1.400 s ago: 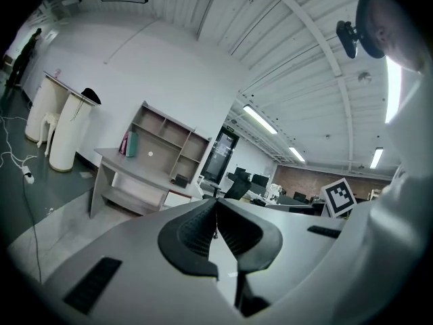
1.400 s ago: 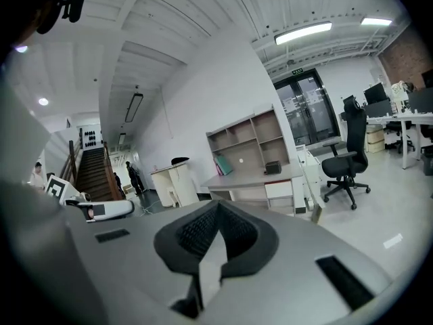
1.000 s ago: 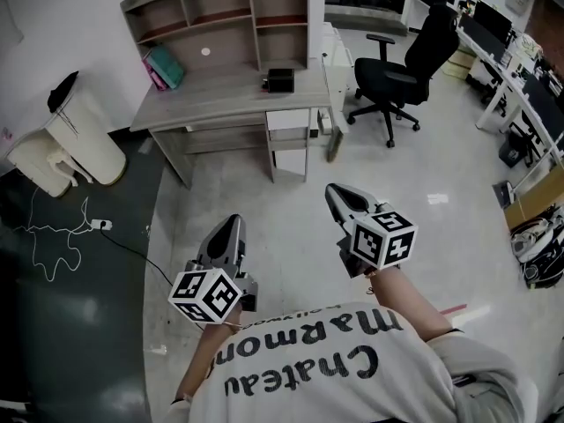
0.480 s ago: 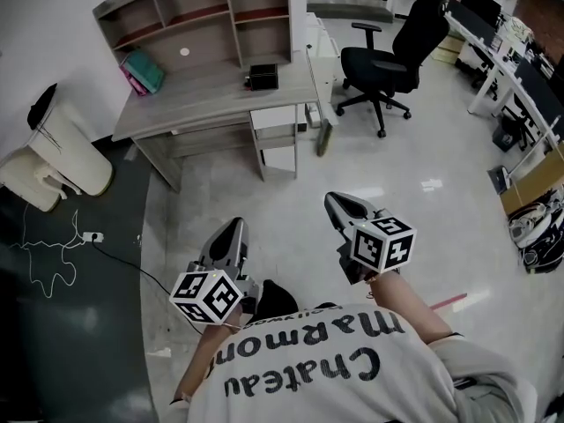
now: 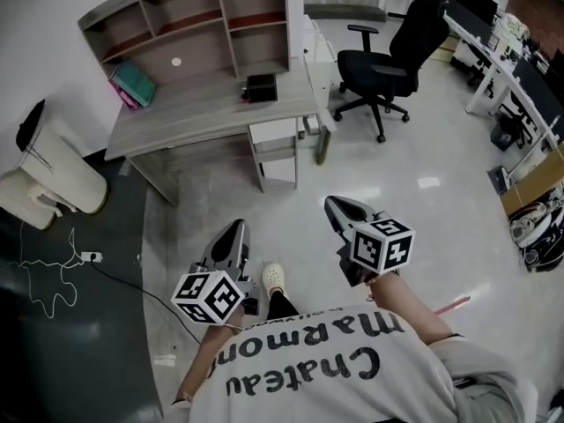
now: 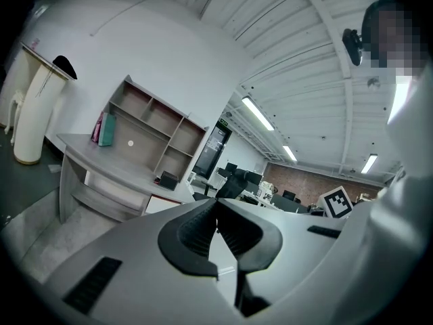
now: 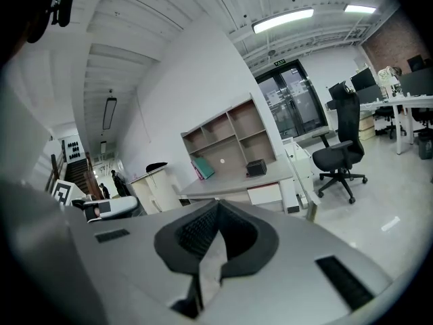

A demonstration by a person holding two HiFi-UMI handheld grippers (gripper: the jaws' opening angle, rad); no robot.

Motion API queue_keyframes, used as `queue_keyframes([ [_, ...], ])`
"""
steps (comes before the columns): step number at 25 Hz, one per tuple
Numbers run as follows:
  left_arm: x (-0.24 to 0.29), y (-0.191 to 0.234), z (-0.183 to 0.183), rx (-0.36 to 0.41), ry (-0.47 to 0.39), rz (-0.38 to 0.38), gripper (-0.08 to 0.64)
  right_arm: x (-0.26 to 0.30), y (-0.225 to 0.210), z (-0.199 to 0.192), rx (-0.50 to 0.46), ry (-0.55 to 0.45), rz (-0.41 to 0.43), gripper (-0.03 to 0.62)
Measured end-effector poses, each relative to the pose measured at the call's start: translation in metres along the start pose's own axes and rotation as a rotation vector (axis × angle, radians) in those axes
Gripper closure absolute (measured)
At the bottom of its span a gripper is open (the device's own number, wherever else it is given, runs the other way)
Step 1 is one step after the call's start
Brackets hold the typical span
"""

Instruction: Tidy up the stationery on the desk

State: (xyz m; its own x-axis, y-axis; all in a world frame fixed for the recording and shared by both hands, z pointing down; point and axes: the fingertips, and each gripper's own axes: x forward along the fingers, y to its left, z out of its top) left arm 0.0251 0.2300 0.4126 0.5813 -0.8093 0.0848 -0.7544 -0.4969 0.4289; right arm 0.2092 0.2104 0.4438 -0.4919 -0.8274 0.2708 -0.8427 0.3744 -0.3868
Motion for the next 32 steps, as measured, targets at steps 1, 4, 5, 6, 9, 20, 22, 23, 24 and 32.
queue_keyframes([
  [1, 0.007, 0.006, 0.005, 0.002, 0.001, -0.005, 0.544, 0.009, -0.001, 0.003, 0.002, 0.000, -0.001, 0.575],
  [4, 0.029, 0.024, 0.020, 0.008, 0.004, -0.018, 0.545, 0.035, -0.003, 0.017, 0.002, -0.005, -0.010, 0.574],
  [5, 0.036, 0.030, 0.025, 0.008, 0.006, -0.023, 0.545, 0.044, -0.005, 0.022, 0.003, -0.007, -0.015, 0.574],
  [6, 0.043, 0.036, 0.030, 0.008, 0.008, -0.027, 0.545, 0.052, -0.007, 0.026, 0.007, -0.006, -0.020, 0.574],
  [9, 0.062, 0.053, 0.051, 0.009, 0.006, -0.041, 0.545, 0.075, -0.009, 0.043, 0.013, -0.012, -0.030, 0.574],
  [20, 0.131, 0.108, 0.120, 0.039, -0.007, -0.106, 0.545, 0.159, -0.008, 0.106, -0.008, -0.071, -0.042, 0.574],
  [22, 0.140, 0.119, 0.129, 0.041, -0.013, -0.108, 0.545, 0.174, -0.010, 0.112, -0.003, -0.076, -0.041, 0.574],
  [23, 0.143, 0.125, 0.133, 0.048, -0.017, -0.107, 0.545, 0.182, -0.010, 0.114, -0.001, -0.079, -0.039, 0.574],
  [24, 0.146, 0.130, 0.137, 0.060, -0.021, -0.105, 0.545, 0.189, -0.010, 0.116, -0.001, -0.082, -0.037, 0.574],
  [32, 0.161, 0.171, 0.136, 0.036, -0.010, -0.074, 0.545, 0.231, -0.015, 0.109, 0.013, -0.039, -0.037, 0.574],
])
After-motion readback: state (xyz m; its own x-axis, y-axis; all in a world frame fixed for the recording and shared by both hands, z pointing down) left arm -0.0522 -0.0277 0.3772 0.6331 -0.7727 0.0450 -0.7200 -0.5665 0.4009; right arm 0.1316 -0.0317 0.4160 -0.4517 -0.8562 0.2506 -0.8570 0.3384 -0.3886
